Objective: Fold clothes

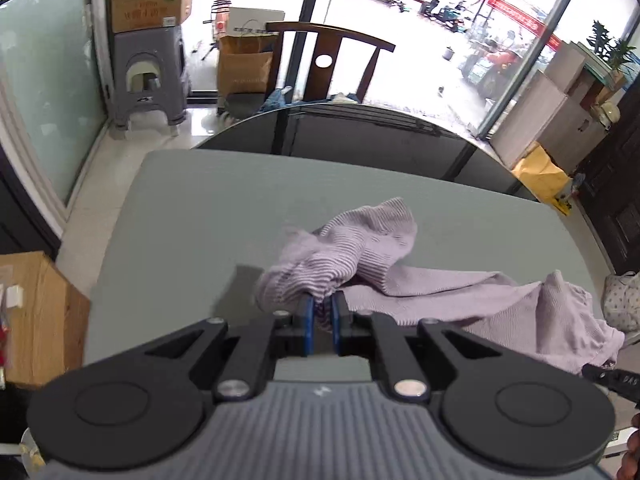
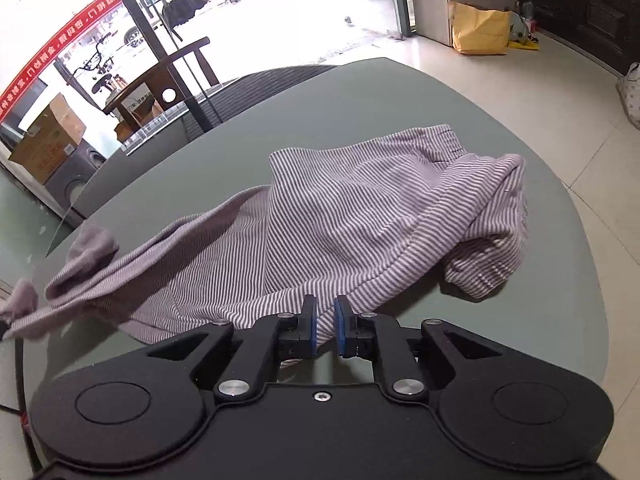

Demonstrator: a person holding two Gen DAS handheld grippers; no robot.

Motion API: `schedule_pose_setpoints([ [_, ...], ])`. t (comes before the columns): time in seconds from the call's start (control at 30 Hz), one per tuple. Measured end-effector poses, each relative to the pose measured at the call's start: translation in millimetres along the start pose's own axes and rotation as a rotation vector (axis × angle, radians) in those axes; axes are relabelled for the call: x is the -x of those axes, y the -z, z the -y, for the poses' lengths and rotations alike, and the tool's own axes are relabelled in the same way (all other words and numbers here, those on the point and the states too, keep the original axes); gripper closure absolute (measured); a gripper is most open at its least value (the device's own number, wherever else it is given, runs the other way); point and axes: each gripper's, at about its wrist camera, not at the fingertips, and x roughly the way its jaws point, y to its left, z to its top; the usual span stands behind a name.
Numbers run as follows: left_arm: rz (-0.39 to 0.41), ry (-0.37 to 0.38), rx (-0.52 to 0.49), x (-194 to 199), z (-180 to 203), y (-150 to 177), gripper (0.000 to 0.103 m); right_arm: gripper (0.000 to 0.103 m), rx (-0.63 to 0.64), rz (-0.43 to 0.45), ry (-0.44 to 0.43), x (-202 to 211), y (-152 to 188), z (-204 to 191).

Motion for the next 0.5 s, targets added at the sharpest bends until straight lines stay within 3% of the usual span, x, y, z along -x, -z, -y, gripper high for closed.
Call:
schedule_pose_setpoints([
  [0.27, -0.107, 0.017, -0.008, -6.1, -8.6, 23.0, 0.093, 0.086, 0.031, -0.071, -0.091, -8.5, 0.9, -29.1],
  [0.4, -0.113, -0.020, 0.033, -16.5, -22.4, 29.2, 0.092, 0.071, 0.011, -0.033, -0.054, -17.7, -33.8, -39.1],
  [0.5, -0.116, -0.051, 0.060, -17.2, -33.2, 32.4, 0.085, 0.060, 0.015, 0.008, 0.000, -25.9, -67.4, -25.7],
])
